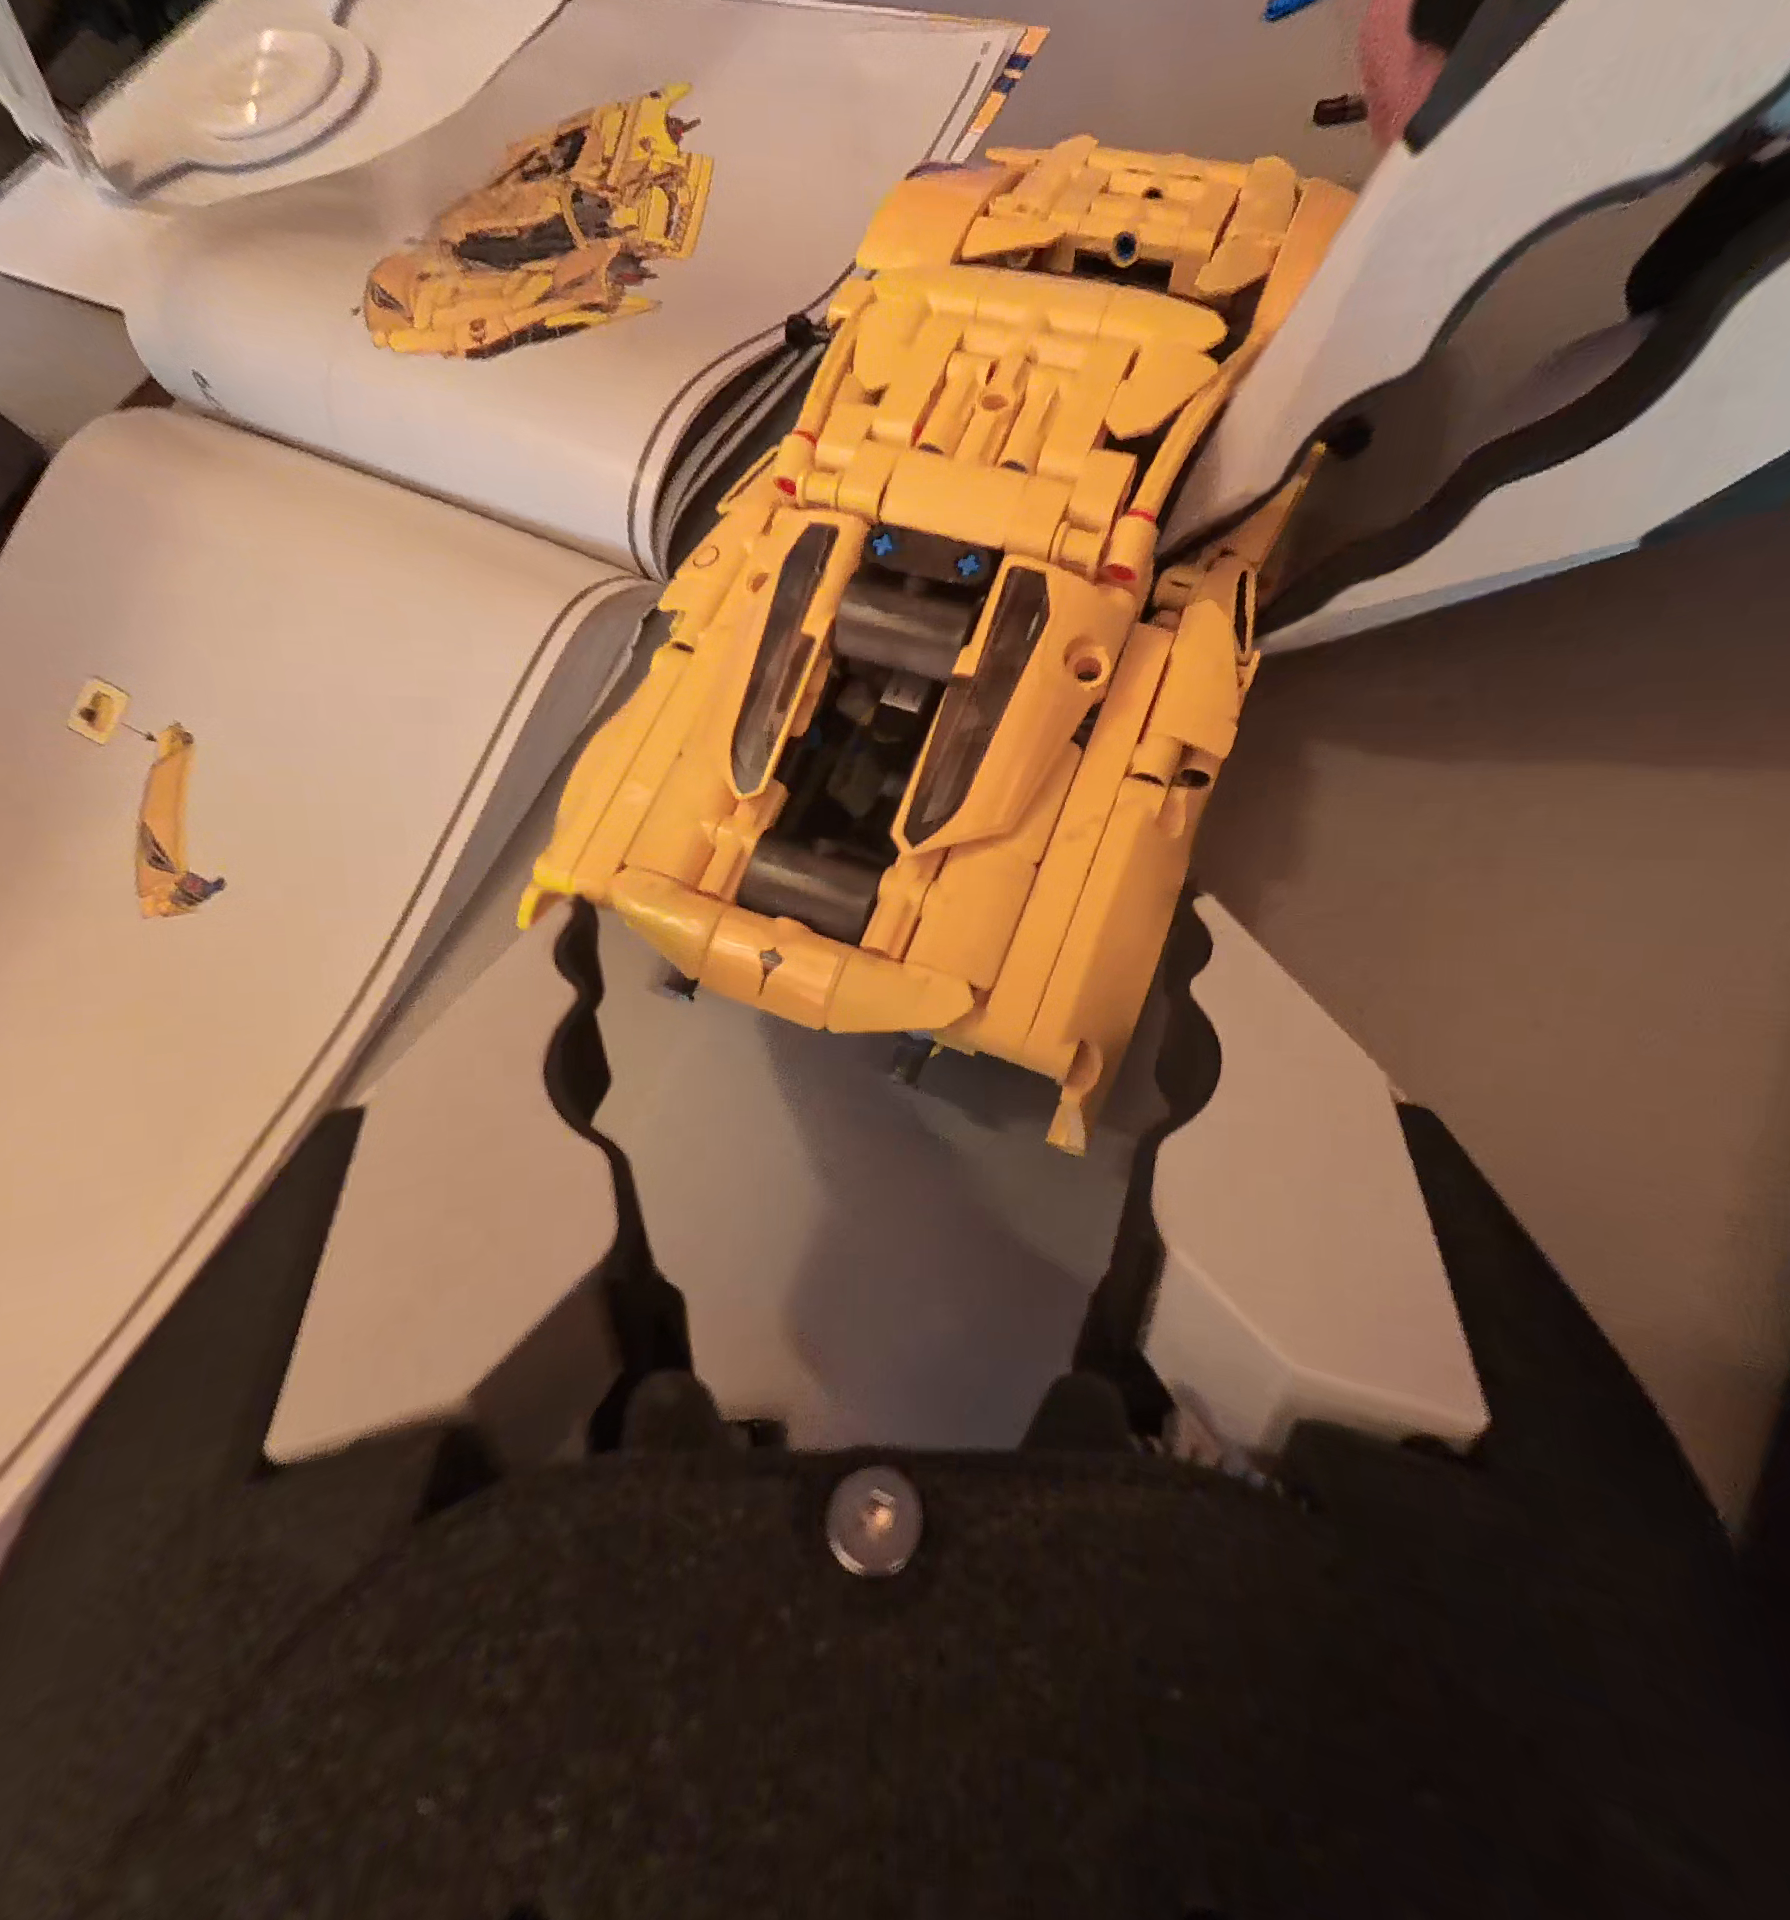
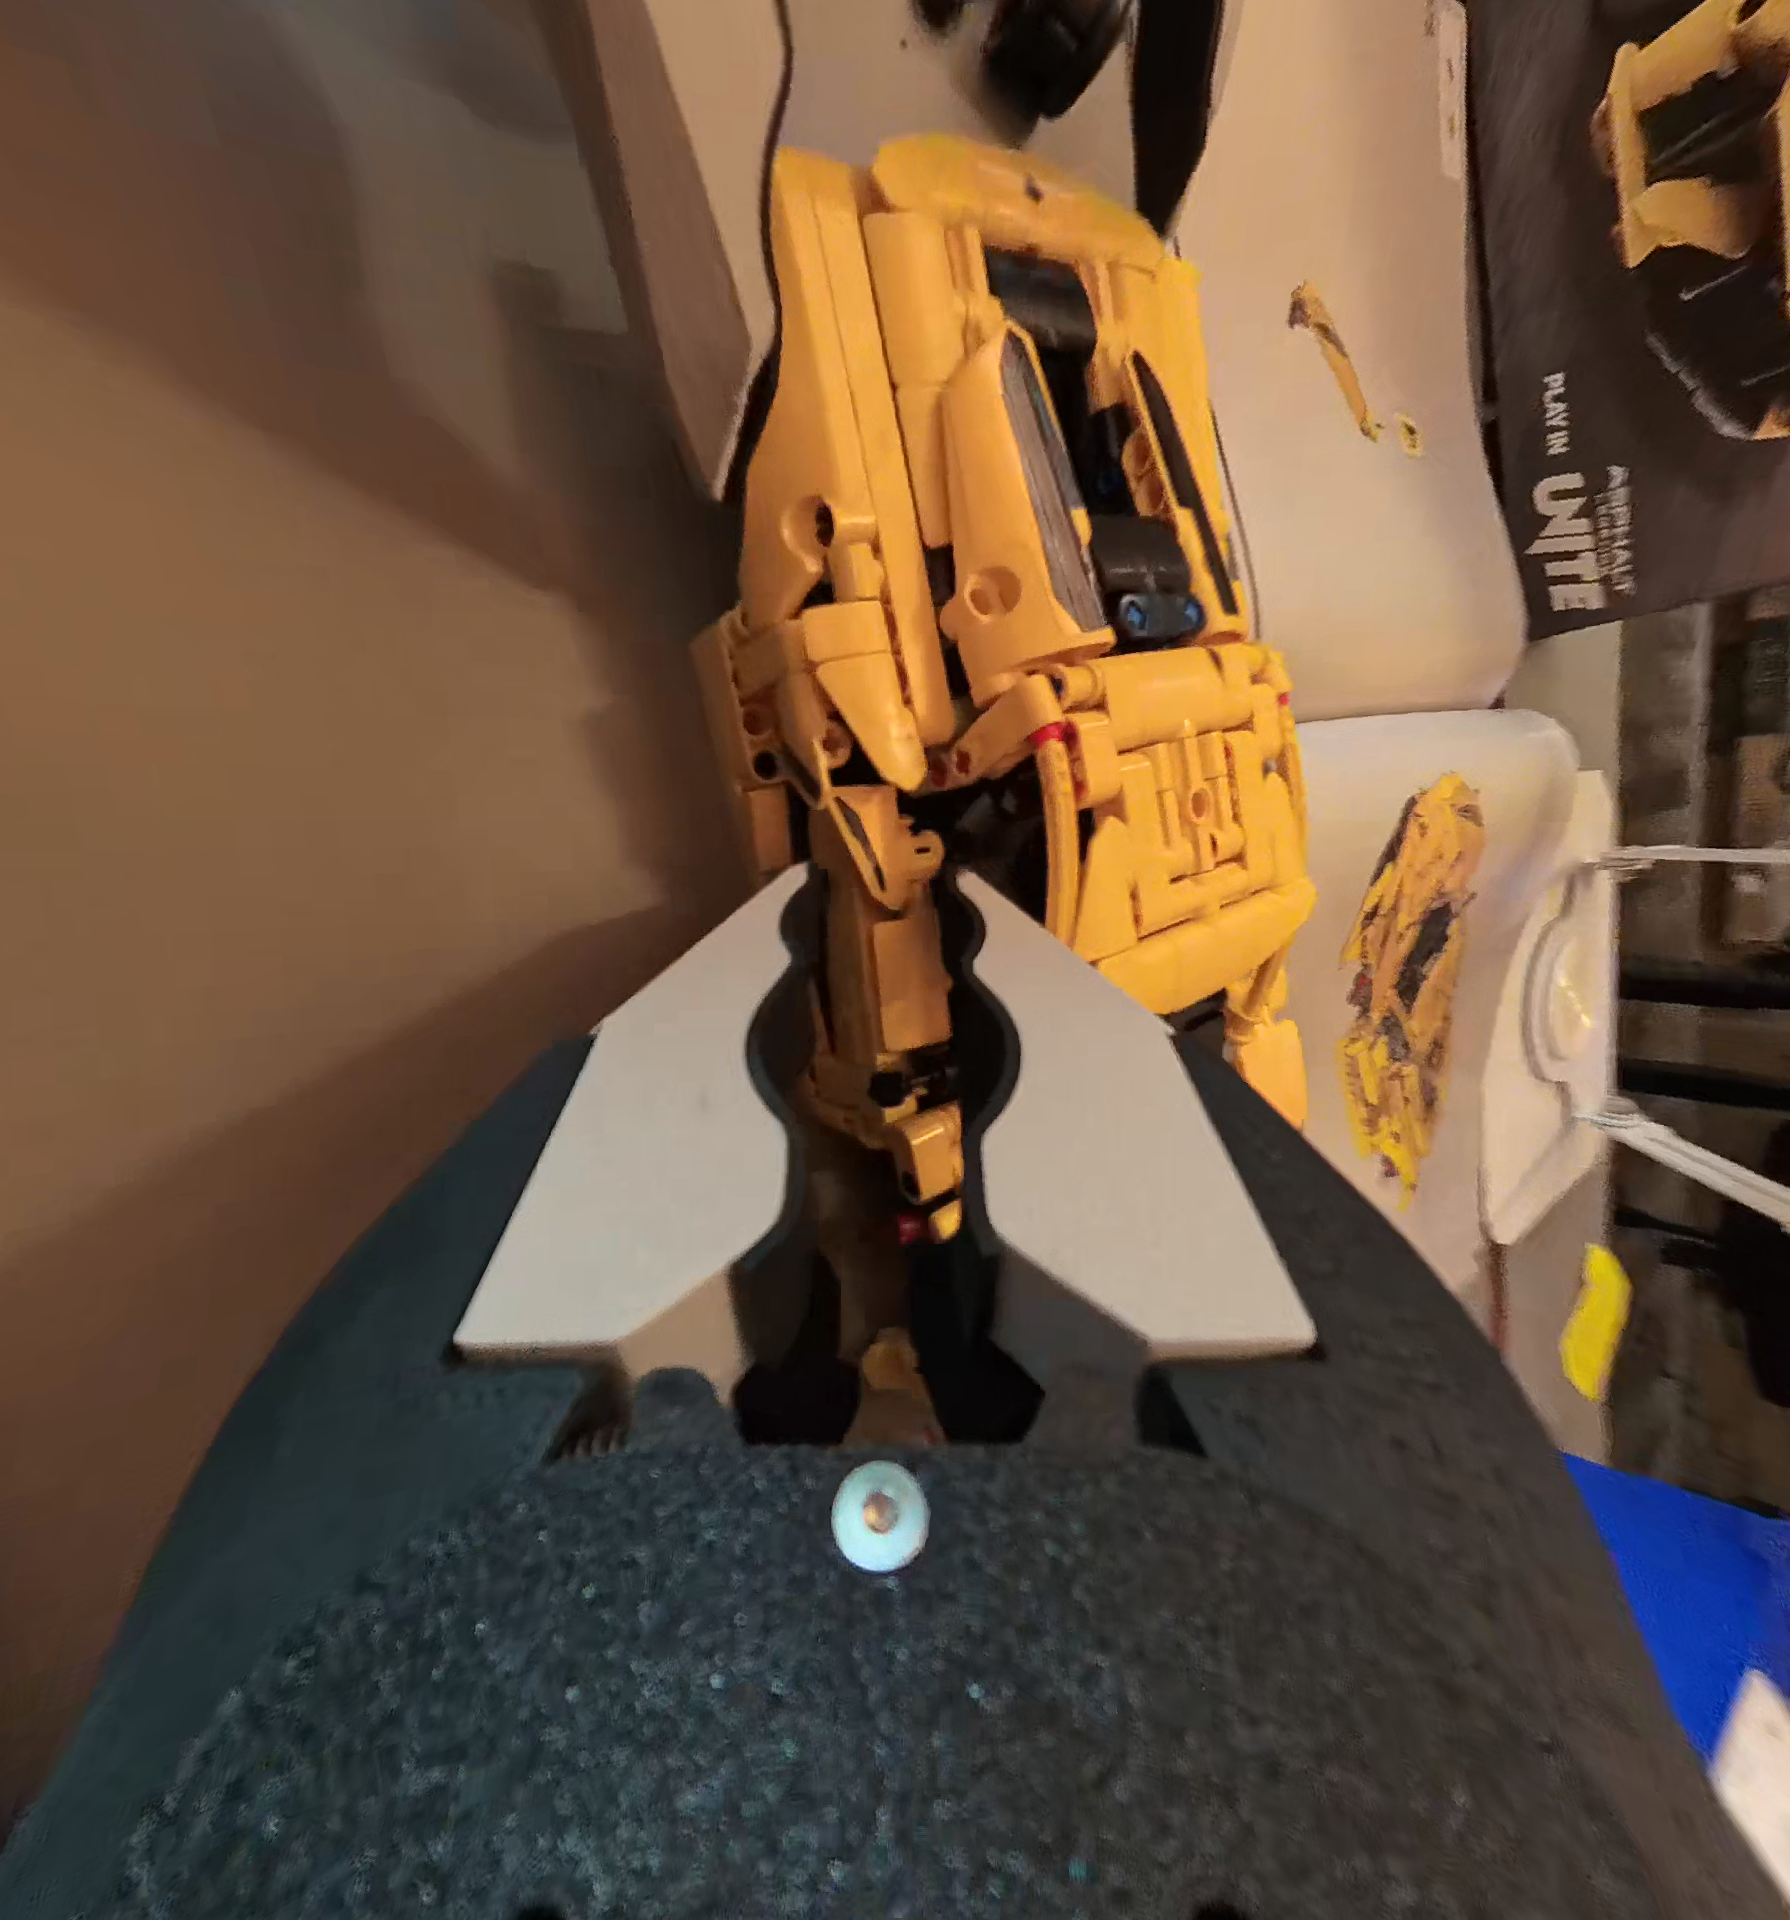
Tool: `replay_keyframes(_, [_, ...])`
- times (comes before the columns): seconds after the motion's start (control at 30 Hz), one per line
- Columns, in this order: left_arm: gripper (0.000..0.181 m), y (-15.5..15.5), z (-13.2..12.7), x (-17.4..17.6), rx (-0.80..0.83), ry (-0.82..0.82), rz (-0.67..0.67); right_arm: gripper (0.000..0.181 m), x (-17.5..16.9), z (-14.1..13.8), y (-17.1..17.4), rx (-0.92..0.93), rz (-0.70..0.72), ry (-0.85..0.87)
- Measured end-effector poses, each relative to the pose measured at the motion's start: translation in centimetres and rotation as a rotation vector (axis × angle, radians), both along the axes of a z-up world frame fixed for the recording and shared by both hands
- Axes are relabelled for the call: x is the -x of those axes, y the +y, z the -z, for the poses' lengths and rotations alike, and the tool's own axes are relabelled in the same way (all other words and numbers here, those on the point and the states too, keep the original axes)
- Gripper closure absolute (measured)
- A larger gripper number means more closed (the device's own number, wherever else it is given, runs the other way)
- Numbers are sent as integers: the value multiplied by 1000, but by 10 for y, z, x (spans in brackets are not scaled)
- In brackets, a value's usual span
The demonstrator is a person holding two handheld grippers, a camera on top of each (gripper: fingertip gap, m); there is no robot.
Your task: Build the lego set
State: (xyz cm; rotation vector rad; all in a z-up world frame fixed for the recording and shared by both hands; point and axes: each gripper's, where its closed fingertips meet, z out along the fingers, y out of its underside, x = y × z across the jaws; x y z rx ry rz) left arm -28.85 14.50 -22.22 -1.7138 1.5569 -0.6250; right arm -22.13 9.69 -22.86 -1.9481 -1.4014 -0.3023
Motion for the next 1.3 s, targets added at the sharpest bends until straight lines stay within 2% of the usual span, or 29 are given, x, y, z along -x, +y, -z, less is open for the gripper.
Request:
replay_keyframes(0.13, [74,-1,1,1,17,-3,0,164,0,-2,-3,17,-45,-35])
replay_keyframes(0.27, [78,-4,4,1,49,-5,10,167,2,-6,-17,152,-117,91])
replay_keyframes(0.37, [82,-6,11,0,53,24,25,167,0,-6,-21,222,-112,157])
replay_keyframes(0.73, [87,-10,15,-3,29,61,26,167,0,-2,-24,228,-115,133])
replay_keyframes(0.9, [88,-10,16,-3,48,53,20,165,1,-5,-26,254,-104,200])
replay_keyframes(0.97, [87,-9,14,0,50,50,17,160,1,-17,-29,260,-105,269])
replay_keyframes(1.07, [87,-9,4,2,68,-5,10,161,-8,-60,-29,211,-115,452])
replay_keyframes(1.13, [87,-10,-1,1,79,-34,8,156,-11,-70,-35,210,-126,492])
replay_keyframes(1.23, [87,-10,-2,0,69,-39,10,142,-4,-49,-45,231,-118,383])
replay_keyframes(1.3, [87,-11,0,0,81,-39,9,141,-1,-32,-43,205,-105,266])
